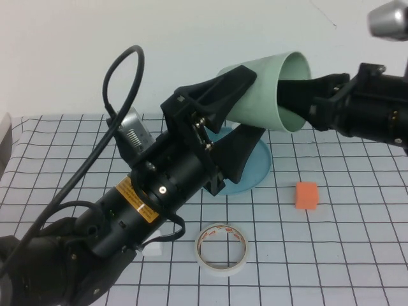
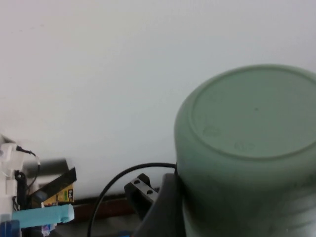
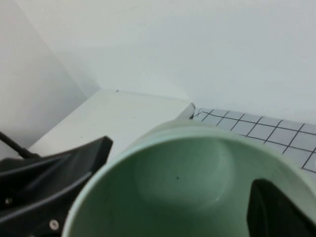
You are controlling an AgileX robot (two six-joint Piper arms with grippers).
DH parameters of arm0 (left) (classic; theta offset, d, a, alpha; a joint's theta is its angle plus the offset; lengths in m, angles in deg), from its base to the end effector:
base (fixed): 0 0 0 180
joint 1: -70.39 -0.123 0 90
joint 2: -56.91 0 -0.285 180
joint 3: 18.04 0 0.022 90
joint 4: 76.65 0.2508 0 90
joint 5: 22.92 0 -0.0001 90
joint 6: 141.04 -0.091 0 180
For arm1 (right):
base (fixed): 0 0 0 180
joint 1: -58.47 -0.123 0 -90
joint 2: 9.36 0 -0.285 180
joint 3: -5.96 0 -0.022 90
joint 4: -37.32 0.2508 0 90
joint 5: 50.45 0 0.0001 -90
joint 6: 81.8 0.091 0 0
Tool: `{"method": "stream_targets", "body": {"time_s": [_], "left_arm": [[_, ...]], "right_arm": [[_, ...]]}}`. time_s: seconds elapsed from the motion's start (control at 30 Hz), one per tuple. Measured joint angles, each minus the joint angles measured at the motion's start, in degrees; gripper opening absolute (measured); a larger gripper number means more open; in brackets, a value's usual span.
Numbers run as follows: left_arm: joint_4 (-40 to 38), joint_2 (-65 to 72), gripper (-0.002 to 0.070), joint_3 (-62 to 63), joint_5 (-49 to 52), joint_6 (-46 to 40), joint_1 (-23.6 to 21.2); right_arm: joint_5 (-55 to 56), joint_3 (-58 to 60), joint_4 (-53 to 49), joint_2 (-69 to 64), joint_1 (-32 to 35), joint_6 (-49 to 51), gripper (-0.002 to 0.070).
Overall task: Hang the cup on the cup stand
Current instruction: Adjust the cup with two arms
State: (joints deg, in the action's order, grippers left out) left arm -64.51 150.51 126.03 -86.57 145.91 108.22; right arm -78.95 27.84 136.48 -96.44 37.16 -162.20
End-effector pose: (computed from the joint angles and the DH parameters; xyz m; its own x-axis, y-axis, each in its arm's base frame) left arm 0.2322 -0.2020 0.3005 -0.7869 -0.6074 0.1087 0.1627 -0.3741 -0.9130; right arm 0.2710 0.1518 0.3275 -0.4673 0.1415 -0.8727 -0.6242 0.6463 0.4390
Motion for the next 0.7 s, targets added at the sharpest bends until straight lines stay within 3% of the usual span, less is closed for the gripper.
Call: {"method": "stream_targets", "body": {"time_s": [0.43,0.7], "left_arm": [[-4.0,0.1,0.0661,0.0,0.9,-0.5,0.0],[-2.6,0.1,0.0595,0.0,1.2,-1.9,0.0]], "right_arm": [[-1.1,-0.3,0.8,-1.2,-2.2,-16.7,0.0017],[-3.3,-0.3,0.7,-2.2,-2.8,-22.1,0.0017]]}}
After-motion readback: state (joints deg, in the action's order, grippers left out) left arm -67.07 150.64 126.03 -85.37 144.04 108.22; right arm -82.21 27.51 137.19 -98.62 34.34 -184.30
